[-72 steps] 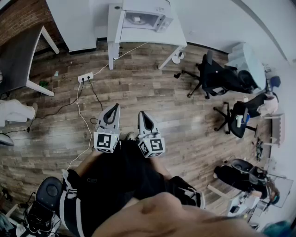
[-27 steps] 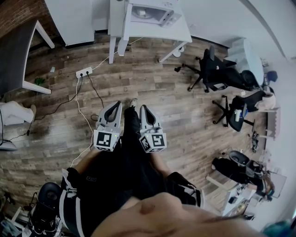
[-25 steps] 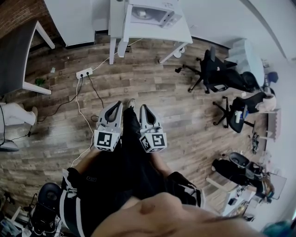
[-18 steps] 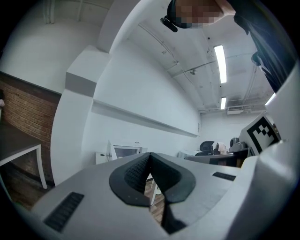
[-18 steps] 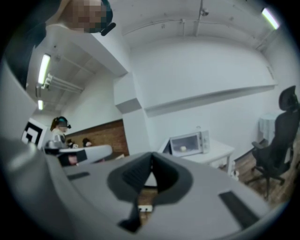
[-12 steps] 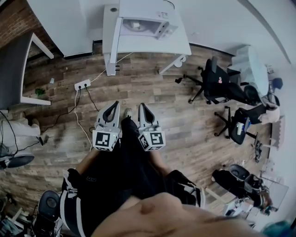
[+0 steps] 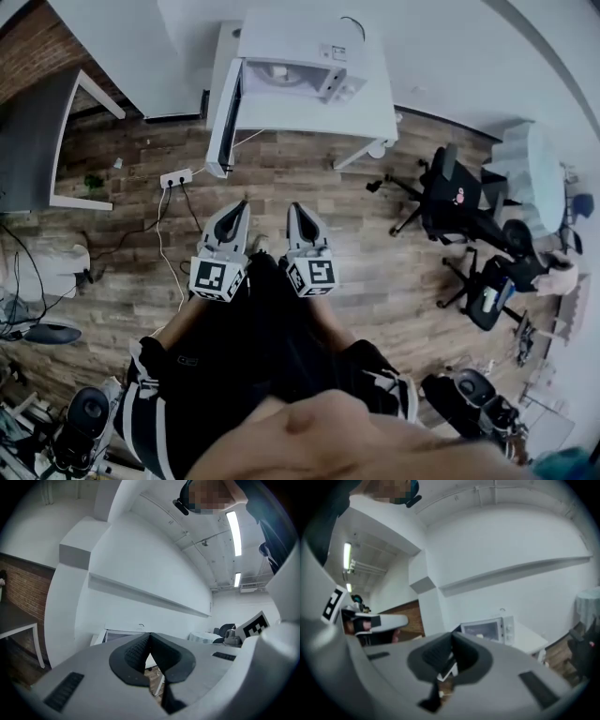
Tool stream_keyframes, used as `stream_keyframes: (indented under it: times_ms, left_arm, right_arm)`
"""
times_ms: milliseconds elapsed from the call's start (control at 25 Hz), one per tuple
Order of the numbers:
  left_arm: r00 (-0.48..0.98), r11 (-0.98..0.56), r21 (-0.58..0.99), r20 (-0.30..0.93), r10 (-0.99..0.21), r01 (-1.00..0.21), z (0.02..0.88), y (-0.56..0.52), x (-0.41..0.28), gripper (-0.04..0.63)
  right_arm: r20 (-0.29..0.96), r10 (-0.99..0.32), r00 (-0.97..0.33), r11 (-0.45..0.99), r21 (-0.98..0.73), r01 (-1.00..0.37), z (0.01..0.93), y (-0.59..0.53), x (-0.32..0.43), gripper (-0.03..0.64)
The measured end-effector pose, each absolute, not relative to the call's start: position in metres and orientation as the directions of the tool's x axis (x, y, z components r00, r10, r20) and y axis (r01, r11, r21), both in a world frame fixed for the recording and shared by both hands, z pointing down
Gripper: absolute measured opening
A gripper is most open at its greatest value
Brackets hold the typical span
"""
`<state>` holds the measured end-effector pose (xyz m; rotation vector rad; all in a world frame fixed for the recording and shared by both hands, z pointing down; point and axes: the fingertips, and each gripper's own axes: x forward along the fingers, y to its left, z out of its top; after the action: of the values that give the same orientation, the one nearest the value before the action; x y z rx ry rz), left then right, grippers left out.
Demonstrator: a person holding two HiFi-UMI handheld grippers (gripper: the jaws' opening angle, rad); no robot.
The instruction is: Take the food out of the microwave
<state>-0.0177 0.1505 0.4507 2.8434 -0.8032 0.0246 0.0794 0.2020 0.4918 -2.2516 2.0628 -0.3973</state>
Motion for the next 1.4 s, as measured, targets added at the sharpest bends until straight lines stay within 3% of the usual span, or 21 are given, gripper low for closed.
stream_keyframes:
  times_ms: [560,1080,1400]
  left_arm:
    - [0.823,-0.81,0.142,0.09,-0.561,-0.568,0.459,0.094,0.03,0.031]
    - [0.862,-0.838,0.205,0.069,-0.503,-0.506,0.455,-0.006,0.065,0.031]
    - [0.846,-0.817,0.233,0.058,-0.53,-0.527,0.45,-0.048,0.066,0.031]
  right_arm:
    - [0.145,-0.989,0.033,-0.065,-0.218,-0.974,0.489,0.142,0.115,0.031]
    - [0.191,-0.979,0.076,-0.111,-0.18,-0.977,0.489,0.042,0.141,0.031]
    - [0.201,-0.978,0.063,-0.1,-0.183,-0.978,0.488,-0.004,0.152,0.032]
